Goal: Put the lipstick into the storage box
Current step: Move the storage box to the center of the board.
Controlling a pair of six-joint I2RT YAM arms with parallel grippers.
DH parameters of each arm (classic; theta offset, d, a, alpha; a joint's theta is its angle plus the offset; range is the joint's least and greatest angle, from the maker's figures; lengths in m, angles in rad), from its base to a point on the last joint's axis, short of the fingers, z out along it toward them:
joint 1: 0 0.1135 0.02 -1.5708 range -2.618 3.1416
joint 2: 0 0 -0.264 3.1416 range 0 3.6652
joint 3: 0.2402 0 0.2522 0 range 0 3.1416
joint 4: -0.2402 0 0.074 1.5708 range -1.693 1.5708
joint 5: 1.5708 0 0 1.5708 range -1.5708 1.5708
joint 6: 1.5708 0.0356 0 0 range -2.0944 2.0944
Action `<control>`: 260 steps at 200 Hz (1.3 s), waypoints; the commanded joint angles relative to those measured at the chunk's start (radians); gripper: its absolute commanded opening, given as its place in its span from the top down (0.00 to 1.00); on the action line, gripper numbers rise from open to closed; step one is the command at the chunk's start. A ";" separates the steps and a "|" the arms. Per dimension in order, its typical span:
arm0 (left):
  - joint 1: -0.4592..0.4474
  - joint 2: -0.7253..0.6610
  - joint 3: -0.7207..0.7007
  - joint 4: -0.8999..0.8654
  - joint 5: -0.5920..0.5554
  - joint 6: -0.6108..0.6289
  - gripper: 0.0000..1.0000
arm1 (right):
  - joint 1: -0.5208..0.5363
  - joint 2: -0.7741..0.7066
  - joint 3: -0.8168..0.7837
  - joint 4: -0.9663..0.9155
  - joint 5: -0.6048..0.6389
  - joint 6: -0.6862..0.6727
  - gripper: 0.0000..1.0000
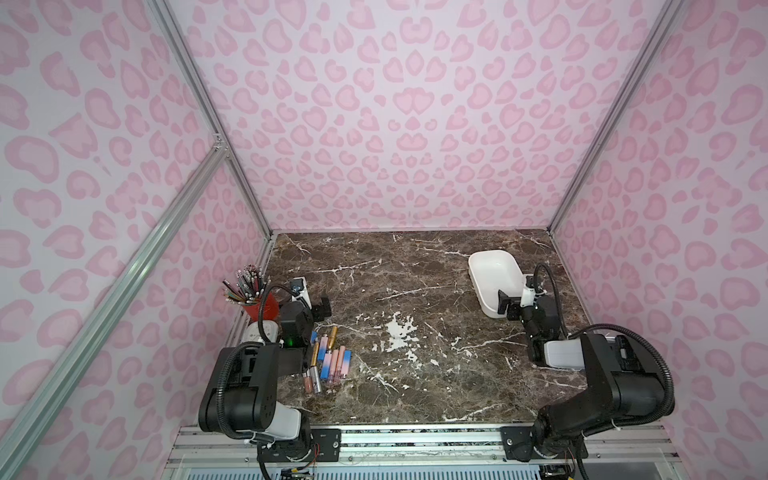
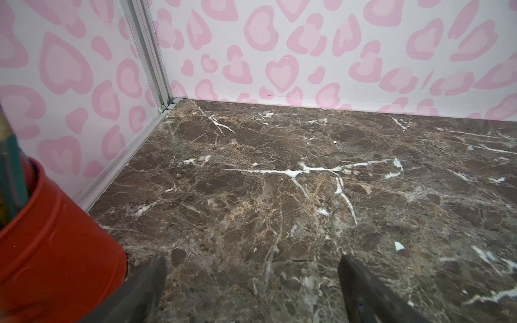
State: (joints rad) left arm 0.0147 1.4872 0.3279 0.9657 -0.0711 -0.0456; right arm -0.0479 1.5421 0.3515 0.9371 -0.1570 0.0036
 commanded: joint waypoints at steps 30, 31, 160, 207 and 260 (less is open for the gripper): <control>0.001 -0.007 -0.001 0.035 0.002 0.001 0.02 | 0.000 0.001 -0.002 0.021 0.008 -0.007 0.00; 0.001 -0.007 -0.001 0.035 0.002 0.001 0.02 | 0.000 0.001 -0.002 0.020 0.008 -0.007 0.00; 0.001 -0.005 0.000 0.033 0.001 0.000 0.02 | 0.002 -0.004 -0.004 0.020 0.012 -0.008 0.00; -0.001 -0.077 0.301 -0.514 -0.036 -0.008 0.02 | 0.144 -0.124 0.262 -0.511 0.160 -0.121 0.00; -0.010 0.005 0.745 -0.997 0.094 -0.043 0.06 | 0.257 0.011 0.749 -1.036 0.296 0.049 0.00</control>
State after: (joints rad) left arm 0.0082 1.4620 0.9661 0.2699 -0.0677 -0.0536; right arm 0.1978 1.4811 0.9524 0.2501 0.0559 -0.0856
